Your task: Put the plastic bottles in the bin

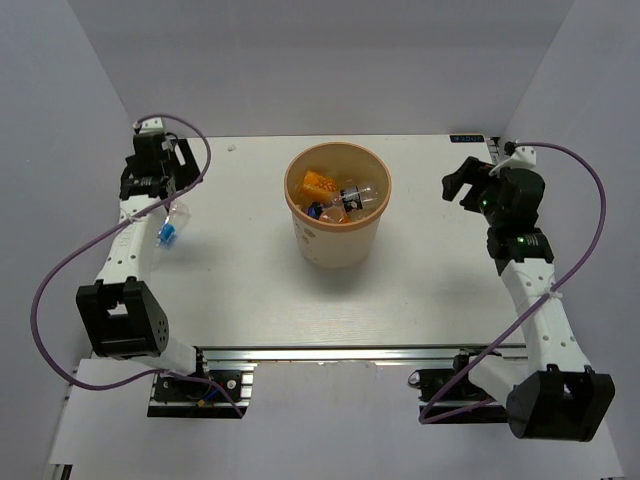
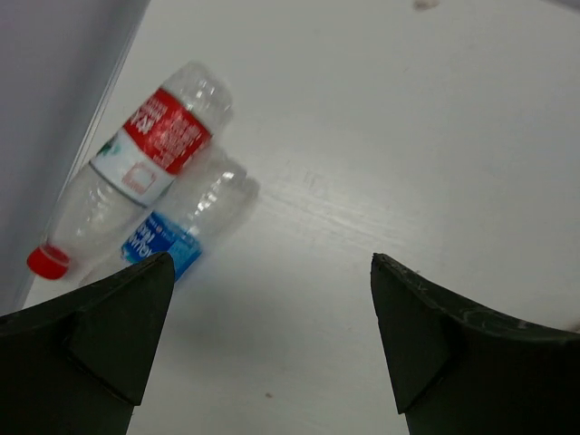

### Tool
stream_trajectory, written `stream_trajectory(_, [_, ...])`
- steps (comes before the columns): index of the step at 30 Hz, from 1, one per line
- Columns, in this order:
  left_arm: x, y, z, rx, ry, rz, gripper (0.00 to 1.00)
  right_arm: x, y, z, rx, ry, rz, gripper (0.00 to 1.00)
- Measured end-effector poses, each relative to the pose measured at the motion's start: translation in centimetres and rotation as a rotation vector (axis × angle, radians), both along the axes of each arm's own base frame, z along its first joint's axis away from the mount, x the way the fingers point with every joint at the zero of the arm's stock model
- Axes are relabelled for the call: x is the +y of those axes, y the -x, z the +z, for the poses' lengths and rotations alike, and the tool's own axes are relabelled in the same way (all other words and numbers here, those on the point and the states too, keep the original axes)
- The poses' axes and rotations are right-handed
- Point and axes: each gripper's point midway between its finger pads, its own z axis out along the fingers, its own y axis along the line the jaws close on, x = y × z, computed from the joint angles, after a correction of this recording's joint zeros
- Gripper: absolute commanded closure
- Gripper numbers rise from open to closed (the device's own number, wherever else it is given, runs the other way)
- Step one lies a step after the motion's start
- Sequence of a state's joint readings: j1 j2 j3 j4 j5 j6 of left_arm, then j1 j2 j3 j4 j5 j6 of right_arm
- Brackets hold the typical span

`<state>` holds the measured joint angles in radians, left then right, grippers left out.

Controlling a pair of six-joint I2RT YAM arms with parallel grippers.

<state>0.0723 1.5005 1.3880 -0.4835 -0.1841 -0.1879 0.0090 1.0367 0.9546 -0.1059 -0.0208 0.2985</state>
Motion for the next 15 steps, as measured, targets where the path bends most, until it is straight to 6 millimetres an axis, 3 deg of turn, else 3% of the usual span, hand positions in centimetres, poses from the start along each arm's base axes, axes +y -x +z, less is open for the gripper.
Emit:
stream_trajectory(3, [2.0,1.7,-4.6,0.099,0.003,0.039,0.02,-0.2,-1.2,-0.5,0.028,-0.024,0.012,0.11])
stream_trajectory(7, [4.4,2.6,-8.9,0.182,-0.009,0.042,0.02,-0.2,-2.0,-1.2,0.063,-0.065,0.041,0.11])
stream_trajectory(10, [5.7,2.7,-10.8,0.215,-0.054,0.02,0.02,0.5,-2.2,-1.1,0.076,-0.085,0.088,0.11])
stream_trajectory(15, [6.3,1.8,-13.0,0.244,-0.113,-0.034,0.02,1.4,-2.2,0.9,0.036,-0.093,0.139,0.11])
